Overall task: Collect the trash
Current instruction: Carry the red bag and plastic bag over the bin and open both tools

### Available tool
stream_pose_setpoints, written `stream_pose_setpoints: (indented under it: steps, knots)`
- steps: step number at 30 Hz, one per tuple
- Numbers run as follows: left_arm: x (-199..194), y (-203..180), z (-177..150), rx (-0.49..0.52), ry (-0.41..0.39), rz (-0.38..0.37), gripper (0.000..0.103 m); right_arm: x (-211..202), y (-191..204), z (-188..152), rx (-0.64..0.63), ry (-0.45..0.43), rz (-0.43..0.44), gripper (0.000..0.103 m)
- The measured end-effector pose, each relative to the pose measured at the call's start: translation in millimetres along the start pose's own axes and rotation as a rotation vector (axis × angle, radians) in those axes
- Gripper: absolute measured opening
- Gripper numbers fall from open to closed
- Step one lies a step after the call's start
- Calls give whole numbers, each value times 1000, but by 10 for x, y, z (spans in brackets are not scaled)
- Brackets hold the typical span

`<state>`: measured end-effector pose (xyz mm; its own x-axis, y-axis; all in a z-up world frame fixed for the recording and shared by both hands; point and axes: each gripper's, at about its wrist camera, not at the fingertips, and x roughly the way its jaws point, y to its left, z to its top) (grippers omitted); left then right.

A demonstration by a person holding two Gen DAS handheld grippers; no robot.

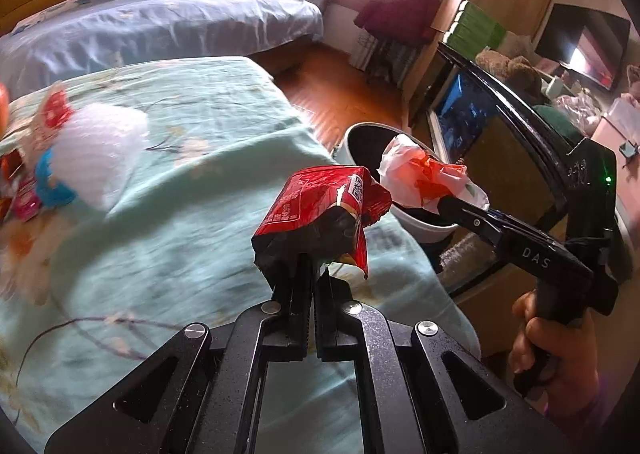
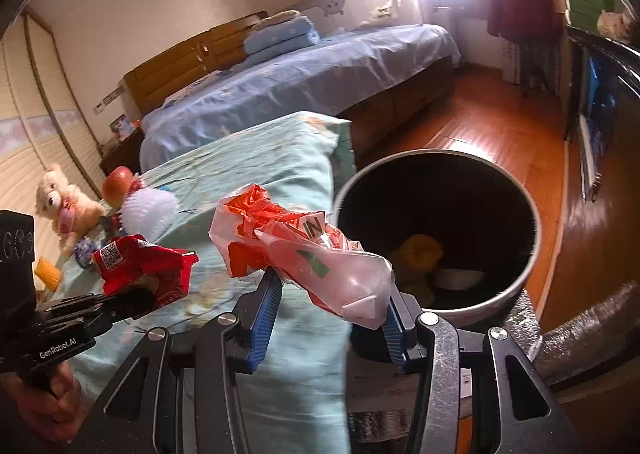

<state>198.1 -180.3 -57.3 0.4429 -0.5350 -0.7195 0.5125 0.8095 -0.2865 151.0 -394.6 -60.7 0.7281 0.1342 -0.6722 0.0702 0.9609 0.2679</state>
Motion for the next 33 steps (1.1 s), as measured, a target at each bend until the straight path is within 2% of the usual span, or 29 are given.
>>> stream_pose_setpoints:
  steps: [15,33]
  knots:
    - [386,-381,275,61,40,-26,1,48,-484,86,53,-13,-90,48]
    - [800,-687,550,99,83,-35,1,261,-840,255,78,10,-129,49]
